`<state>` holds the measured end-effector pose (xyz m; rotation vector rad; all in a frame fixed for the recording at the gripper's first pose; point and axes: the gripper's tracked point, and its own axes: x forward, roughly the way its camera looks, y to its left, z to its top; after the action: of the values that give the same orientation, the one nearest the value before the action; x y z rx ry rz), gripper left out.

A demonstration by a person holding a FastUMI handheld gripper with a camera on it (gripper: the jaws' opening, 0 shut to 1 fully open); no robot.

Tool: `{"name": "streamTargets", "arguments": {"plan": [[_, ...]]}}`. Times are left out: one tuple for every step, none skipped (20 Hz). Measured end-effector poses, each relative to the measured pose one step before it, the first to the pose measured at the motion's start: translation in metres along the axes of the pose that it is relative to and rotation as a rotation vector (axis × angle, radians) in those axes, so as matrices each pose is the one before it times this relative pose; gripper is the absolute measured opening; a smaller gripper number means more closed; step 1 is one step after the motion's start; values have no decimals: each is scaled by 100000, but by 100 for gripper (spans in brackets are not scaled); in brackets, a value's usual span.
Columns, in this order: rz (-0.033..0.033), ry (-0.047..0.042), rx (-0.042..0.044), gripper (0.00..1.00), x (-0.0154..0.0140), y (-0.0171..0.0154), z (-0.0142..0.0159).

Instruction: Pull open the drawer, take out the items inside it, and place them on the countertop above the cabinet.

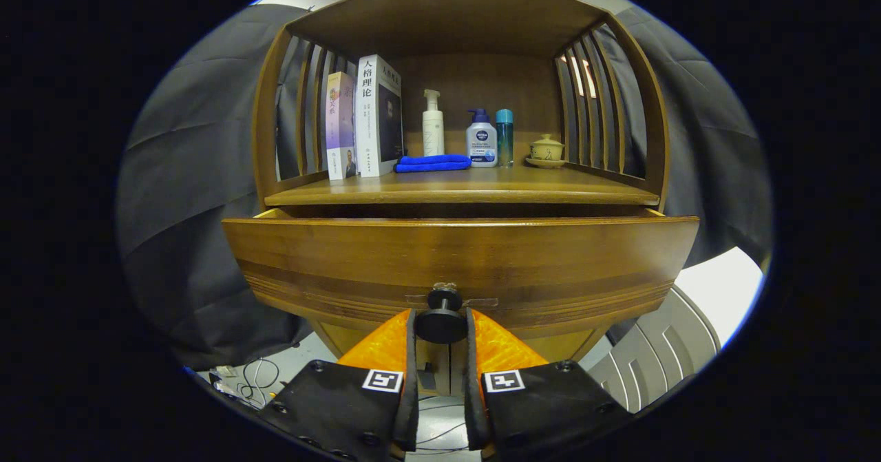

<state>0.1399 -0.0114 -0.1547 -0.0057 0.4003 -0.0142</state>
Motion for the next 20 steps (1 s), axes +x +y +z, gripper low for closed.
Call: {"name": "streamTargets", "arguments": {"plan": [[534,115,-532,29,-488,42,-184],[398,110,-535,29,-566,8,-103],[340,114,-371,29,-459,106,-261],[480,92,-362,29,-526,57,-142],[600,21,-51,29,-537,67,-184],[656,-93,91,29,-605,59,-183],[360,-995,398,29,-893,54,-90],[-5772,-5988,-2507,29,-1753,-1149,1104],[-391,-10229,484,20,-1180,-56,1443],[3246,-3932,-2862,11,-560,617,1235],[-291,-16,-4274,2,-800,-101,470],[1136,1476,-1920,3,-311,18,-339],[1418,1494,1467,4,115,179,-660],[44,3035,3349,5,458,4,-1021],[1605,3987,3800,5,226,77,-1139],[2206,2703,4682,9,171,366,-977],[2303,1795,3207,13,474,402,-346],[-57,832,544,16,622,4,-263],[-871,218,-1315,20,549,-239,-34],[-1232,-476,-2043,24,440,-172,135]]}}
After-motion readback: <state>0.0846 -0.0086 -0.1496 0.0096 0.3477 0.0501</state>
